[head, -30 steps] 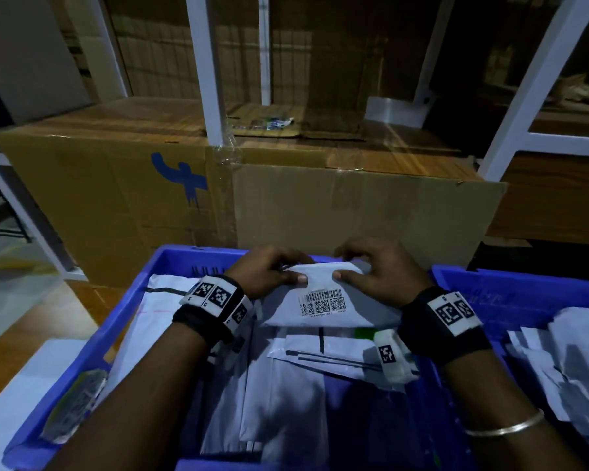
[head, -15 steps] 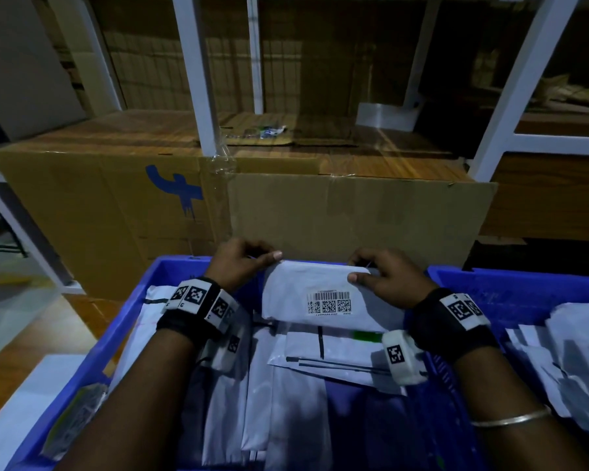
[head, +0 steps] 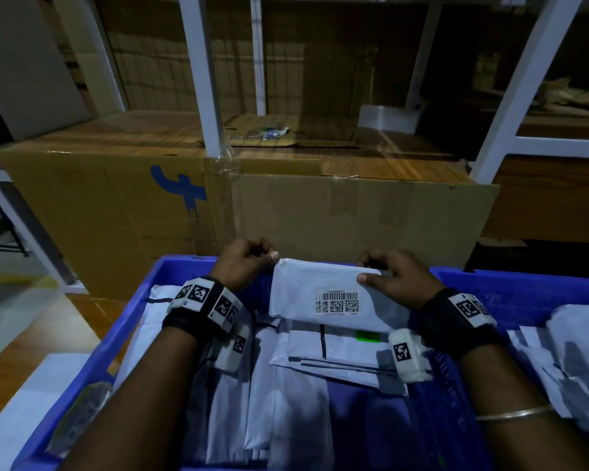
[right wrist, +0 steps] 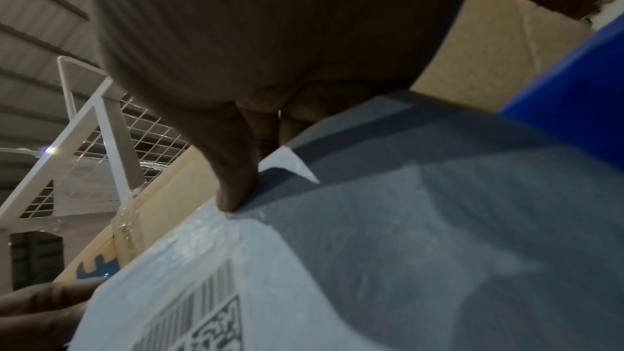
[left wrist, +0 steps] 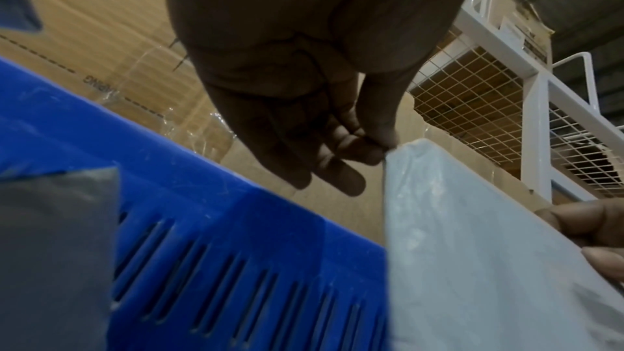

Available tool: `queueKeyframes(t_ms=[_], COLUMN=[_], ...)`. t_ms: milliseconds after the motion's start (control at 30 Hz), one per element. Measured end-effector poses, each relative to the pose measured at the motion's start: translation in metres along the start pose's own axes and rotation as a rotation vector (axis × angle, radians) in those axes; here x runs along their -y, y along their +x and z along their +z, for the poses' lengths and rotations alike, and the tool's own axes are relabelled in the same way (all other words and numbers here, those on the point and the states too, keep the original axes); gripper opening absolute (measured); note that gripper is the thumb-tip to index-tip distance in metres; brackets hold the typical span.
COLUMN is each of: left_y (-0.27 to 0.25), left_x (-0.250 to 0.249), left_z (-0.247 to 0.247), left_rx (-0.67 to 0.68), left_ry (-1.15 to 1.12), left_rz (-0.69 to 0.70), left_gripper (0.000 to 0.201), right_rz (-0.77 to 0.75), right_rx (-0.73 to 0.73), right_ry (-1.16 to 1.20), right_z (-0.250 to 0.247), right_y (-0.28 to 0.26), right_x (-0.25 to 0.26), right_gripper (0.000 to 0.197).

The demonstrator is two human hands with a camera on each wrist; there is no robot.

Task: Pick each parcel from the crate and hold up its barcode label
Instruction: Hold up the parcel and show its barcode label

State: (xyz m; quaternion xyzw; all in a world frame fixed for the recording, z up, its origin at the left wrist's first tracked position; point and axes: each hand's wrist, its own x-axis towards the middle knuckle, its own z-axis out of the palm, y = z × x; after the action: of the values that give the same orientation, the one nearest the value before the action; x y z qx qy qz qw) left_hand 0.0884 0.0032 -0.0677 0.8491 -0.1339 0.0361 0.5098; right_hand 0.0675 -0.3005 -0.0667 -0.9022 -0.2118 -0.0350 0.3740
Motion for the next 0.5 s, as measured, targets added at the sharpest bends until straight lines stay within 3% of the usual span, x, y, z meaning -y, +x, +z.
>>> queueKeyframes(t_ms=[200, 333, 500], left_y=[0.0005, -0.0013, -0.0005], left_x=[0.0022, 0.0025, 0.0043], left_z=[0.0008, 0.0008, 0.0025], left_rx=[0.068, 0.076, 0.033], left_ry=[-0.031, -0.03, 0.03], left_rz=[0.041, 0.036, 0.041], left_gripper=[0.01, 0.014, 0.016], right_rz=[0.007, 0.008, -0.018], right_rx=[-0.02, -0.02, -0.025], right_ry=[0.034, 0.038, 0.044], right_z=[-0.0007, -0.0008, -0.0003], right_y=[-0.0006, -0.0002, 0.0009], right_x=[0.0009, -0.0012, -0.0027], right_gripper=[0.005, 0.02, 0.022])
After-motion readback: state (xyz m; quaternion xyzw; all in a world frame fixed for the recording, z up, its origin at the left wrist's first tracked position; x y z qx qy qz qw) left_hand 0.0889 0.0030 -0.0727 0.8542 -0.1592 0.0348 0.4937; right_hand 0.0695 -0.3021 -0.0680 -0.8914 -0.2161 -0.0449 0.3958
